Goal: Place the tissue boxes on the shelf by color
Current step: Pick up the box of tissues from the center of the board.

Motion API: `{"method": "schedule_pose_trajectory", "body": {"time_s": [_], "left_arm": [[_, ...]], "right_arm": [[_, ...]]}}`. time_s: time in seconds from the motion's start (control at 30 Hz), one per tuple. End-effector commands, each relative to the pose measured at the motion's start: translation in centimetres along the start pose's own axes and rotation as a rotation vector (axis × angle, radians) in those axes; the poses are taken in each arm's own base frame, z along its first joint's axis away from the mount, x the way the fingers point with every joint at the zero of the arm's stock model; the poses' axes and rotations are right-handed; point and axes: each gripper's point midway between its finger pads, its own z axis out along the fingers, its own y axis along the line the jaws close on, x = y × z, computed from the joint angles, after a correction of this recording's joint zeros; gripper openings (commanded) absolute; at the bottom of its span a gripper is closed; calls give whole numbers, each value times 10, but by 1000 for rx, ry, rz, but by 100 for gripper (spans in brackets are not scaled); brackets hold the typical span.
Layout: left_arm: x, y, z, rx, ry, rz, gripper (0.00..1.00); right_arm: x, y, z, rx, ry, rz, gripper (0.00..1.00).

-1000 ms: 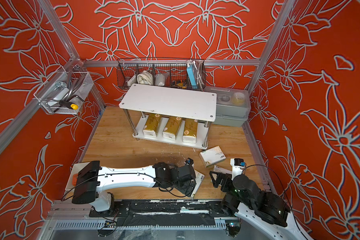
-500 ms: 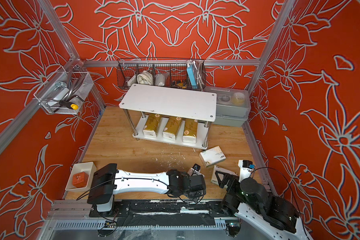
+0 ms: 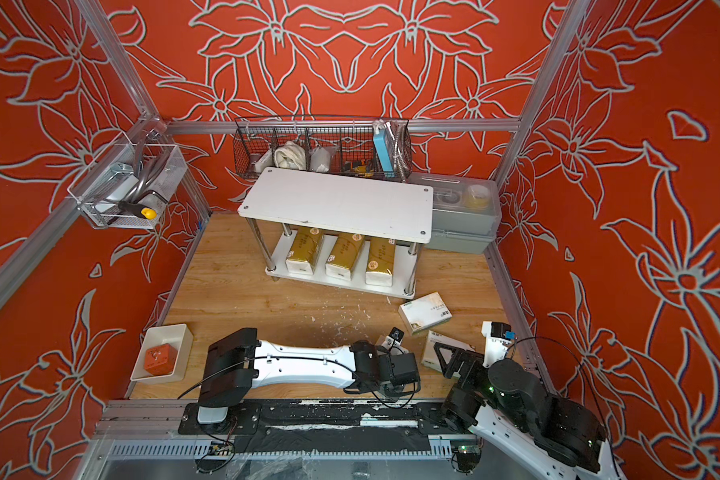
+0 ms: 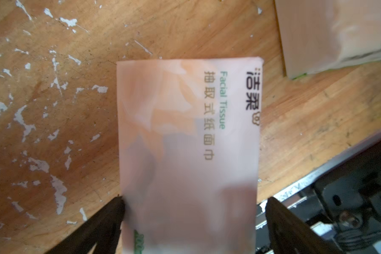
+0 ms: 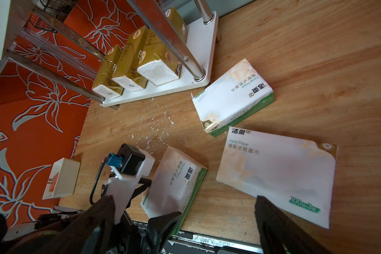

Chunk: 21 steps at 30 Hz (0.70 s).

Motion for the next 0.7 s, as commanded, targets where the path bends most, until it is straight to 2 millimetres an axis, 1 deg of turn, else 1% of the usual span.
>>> {"method": "schedule_pose_trajectory", "body": {"time_s": [0.0,0.17,0.33,0.53,0.67], "left_arm": [[12,7,13,-35,36,-10,99],[17,12,23,-29,58,-30,99],[18,13,29,-16,68,-38,99],[16,12,27,-4,58,-31,83],[15,13,23,2,53,-28,79]], "right_arm": [[-5,-1,-3,11,-13,-26,99],[-5,1,-1,10,-11,-32,99],[-3,2,0,11,1,-37,99],[1,3,-1,-1,20,-47,99],[4,8,-2,-39,37,-58,99]]}}
